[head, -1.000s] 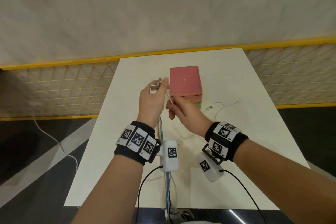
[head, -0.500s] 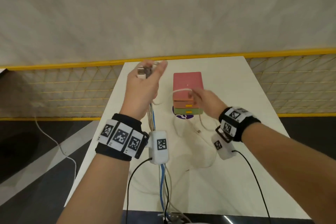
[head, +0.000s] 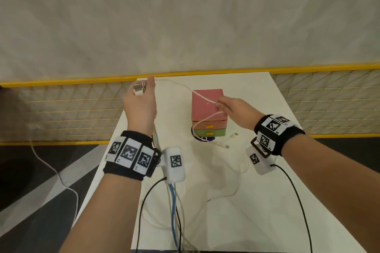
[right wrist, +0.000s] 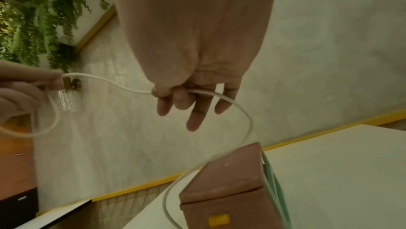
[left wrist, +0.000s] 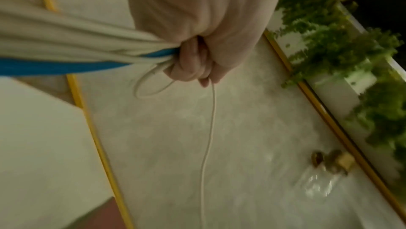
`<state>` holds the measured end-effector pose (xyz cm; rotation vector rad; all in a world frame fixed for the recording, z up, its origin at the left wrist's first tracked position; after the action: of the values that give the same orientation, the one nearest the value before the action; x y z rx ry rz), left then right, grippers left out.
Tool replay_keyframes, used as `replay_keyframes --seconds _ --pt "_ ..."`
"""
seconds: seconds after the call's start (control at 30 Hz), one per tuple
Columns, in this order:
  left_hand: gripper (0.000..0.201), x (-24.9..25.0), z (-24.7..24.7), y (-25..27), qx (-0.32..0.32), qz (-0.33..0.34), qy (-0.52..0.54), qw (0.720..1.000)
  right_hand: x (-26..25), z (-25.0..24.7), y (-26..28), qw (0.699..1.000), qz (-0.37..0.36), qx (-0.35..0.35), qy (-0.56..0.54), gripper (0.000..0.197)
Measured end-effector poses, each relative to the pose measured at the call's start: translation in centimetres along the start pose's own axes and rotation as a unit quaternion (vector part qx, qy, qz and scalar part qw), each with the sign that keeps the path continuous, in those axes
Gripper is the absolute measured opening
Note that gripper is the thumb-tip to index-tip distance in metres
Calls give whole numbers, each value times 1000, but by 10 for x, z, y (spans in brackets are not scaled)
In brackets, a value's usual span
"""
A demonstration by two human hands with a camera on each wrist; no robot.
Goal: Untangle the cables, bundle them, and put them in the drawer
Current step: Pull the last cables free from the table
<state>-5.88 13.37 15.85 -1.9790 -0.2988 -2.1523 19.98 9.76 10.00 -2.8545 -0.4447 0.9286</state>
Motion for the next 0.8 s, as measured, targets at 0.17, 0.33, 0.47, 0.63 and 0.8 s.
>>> replay_keyframes --seconds 0.17,0.33,0.47,0.63,0.8 --pt "41 6 62 41 -171 153 -205 951 -44 -13 -12 997 -80 15 4 26" --pt "23 -3 78 47 -176 154 -253 939 -77 -32 -20 989 -135 35 -38 22" --pt "26 25 17 21 6 139 -101 985 -30 -27 -3 998 -38 24 -54 24" --pt "18 44 2 27 8 194 -89 977 -22 -25 7 998 -17 36 -57 36" --pt "43 35 72 71 -174 247 -223 927 -82 -50 -11 989 -104 86 -55 24"
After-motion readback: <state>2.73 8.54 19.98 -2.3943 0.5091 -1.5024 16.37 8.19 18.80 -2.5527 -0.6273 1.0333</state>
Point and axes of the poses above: each hand's wrist, its own y-axis away from the middle knuckle, its own z-axis out of the palm, x = y × z, the point moved 9 cm from there along -y, towards the middle knuckle, and after that the axes turned 9 degrees about -z, right-handed, at the moved point
